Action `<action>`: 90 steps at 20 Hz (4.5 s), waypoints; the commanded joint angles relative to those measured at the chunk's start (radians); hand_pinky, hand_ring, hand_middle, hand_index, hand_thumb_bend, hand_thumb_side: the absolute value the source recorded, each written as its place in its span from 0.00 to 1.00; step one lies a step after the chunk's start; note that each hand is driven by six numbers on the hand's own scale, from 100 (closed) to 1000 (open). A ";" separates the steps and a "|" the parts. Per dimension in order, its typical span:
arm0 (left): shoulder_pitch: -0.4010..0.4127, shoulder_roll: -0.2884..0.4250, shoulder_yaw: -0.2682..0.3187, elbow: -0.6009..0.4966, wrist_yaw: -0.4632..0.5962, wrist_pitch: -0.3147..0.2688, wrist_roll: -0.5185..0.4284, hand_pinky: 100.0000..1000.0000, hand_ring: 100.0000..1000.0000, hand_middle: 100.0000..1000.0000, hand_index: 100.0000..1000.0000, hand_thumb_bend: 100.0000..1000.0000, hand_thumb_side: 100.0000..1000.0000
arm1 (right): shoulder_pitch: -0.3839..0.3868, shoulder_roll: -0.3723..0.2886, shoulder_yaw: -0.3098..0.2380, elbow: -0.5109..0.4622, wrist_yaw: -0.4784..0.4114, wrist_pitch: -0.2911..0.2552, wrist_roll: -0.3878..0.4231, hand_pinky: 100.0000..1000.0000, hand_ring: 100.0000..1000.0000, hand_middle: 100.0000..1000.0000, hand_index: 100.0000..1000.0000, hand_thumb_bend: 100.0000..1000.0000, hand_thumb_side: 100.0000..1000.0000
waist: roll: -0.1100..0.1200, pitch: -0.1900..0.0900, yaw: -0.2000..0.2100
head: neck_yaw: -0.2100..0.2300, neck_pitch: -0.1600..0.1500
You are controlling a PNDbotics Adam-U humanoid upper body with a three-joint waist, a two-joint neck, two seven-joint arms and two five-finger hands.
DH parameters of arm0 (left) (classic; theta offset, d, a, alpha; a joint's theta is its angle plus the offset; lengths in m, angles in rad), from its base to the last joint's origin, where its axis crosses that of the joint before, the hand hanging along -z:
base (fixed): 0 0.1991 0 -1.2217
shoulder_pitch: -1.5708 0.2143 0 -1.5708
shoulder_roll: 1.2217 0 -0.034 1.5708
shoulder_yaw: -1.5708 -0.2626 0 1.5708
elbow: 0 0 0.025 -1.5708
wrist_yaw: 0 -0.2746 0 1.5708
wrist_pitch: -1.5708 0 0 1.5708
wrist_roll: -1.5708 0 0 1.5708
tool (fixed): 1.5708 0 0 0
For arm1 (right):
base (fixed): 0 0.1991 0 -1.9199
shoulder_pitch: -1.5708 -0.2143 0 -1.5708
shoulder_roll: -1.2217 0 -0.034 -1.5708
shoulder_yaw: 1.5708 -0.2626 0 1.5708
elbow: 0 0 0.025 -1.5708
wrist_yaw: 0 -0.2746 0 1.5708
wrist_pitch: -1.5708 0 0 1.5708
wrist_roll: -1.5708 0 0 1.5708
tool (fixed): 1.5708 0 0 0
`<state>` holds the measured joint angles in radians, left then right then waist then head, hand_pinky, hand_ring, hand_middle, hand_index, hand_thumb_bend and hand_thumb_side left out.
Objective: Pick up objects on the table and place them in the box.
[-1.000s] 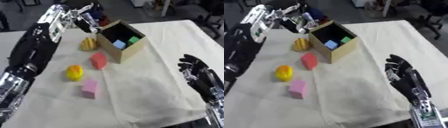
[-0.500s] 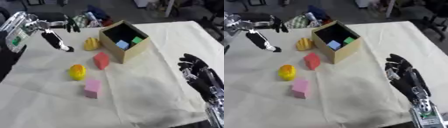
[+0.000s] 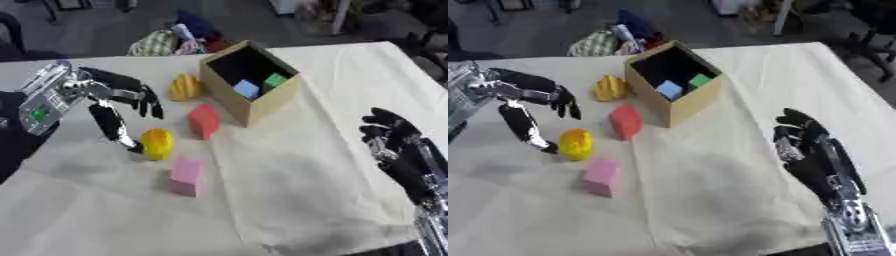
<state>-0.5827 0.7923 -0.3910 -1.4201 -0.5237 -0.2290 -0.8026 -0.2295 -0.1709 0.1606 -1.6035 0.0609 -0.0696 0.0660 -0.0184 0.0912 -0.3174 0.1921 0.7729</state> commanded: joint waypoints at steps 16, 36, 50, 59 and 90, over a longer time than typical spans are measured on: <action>0.001 -0.087 -0.004 0.080 -0.238 -0.013 0.328 0.49 0.44 0.44 0.60 0.34 0.01 | -0.015 -0.009 -0.008 -0.017 0.002 -0.002 -0.001 0.75 0.77 0.75 0.87 0.00 0.37 | 0.008 -0.008 -0.003 | 0.003 -0.003; -0.455 -0.480 0.190 0.452 -0.529 0.044 0.575 0.52 0.44 0.41 0.61 0.33 0.00 | -0.016 -0.003 0.015 -0.009 -0.008 -0.001 0.020 0.75 0.77 0.75 0.87 0.00 0.37 | 0.004 -0.004 -0.044 | 0.029 -0.003; -0.423 -0.575 0.237 0.609 -0.676 0.038 0.727 0.62 0.57 0.60 0.83 0.39 0.10 | -0.026 0.005 0.019 -0.009 -0.013 0.000 0.027 0.75 0.77 0.75 0.87 0.00 0.37 | -0.002 0.015 -0.076 | 0.045 -0.003; -0.441 -0.516 0.230 0.522 -0.626 0.009 0.663 0.65 0.60 0.64 0.82 0.42 0.16 | -0.022 0.003 0.013 -0.007 -0.009 -0.001 0.025 0.75 0.76 0.75 0.87 0.00 0.36 | -0.005 0.005 -0.057 | 0.037 -0.003; -0.332 -0.338 0.035 0.419 -0.387 -0.279 0.006 0.79 0.76 0.80 0.87 0.51 0.06 | -0.017 -0.003 0.000 -0.006 -0.001 -0.004 0.016 0.75 0.76 0.75 0.87 0.00 0.37 | 0.004 -0.006 -0.035 | 0.019 -0.003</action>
<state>-0.8973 0.4496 -0.3599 -0.9996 -0.9032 -0.4074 -0.7046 -0.2312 -0.1633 0.1670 -1.5970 0.0594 -0.0736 0.0826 -0.0184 0.1029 -0.3513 0.2084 0.7729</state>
